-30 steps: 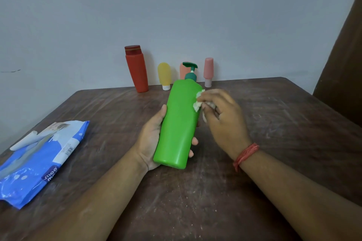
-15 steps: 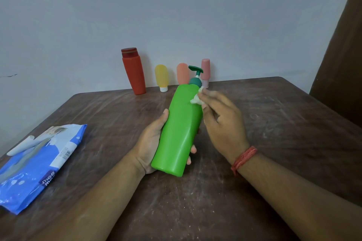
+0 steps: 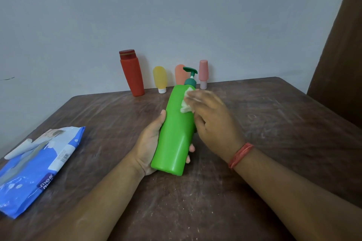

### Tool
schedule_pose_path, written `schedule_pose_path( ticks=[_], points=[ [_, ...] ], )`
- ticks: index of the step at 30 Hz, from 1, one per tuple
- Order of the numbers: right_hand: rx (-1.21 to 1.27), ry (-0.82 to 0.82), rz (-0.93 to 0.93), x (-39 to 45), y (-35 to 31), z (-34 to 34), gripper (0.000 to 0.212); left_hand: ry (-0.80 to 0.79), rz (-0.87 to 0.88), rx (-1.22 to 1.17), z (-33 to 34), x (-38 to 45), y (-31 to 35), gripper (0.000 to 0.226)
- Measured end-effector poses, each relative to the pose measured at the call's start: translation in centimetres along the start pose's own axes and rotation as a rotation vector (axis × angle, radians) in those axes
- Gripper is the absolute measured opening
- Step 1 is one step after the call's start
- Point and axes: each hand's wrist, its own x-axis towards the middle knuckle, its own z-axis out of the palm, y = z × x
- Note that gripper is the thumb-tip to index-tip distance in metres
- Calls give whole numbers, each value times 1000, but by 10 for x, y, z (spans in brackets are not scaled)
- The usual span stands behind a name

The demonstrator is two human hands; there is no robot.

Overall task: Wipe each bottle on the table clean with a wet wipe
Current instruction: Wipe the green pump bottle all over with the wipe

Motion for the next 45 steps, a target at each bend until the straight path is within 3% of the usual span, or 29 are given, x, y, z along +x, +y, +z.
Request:
schedule_pose_path(
  ticks=[2, 6, 10, 13, 15, 18, 23, 28, 33, 38, 43, 45],
  points=[
    [-11, 25, 36, 0, -1, 0, 38, -2, 1, 12, 0, 0, 0, 72],
    [-76, -4, -158, -5, -3, 4, 36, -2, 5, 4, 1, 0, 0, 71],
    [29, 96, 51, 2, 6, 2, 35, 5, 15, 19, 1, 0, 0, 72],
    [10, 70, -98, -8, 3, 6, 31, 11, 29, 1, 1, -1, 0, 70],
    [93, 143, 3, 0, 8, 6, 25, 0, 20, 9, 1, -1, 1, 70],
    [345, 238, 303, 11, 20, 4, 13, -24, -4, 28, 3, 0, 1, 72],
    [713, 79, 558, -9, 12, 10, 6, -30, 29, -8, 0, -3, 2, 71],
    [1028, 399, 717, 16, 17, -1, 14, -99, -45, 14, 4, -1, 0, 72],
    [1218, 204, 801, -3, 12, 0, 10, -101, -25, -4, -1, -2, 0, 73],
    [1239, 368, 827, 10, 17, -4, 15, -114, -27, 15, 3, 0, 0, 74],
    [1249, 184, 828, -7, 9, 6, 11, -86, -4, 13, -1, -2, 2, 72],
    [1217, 249, 826, -2, 10, 7, 12, -85, -6, 13, 0, -2, 3, 72]
  ],
)
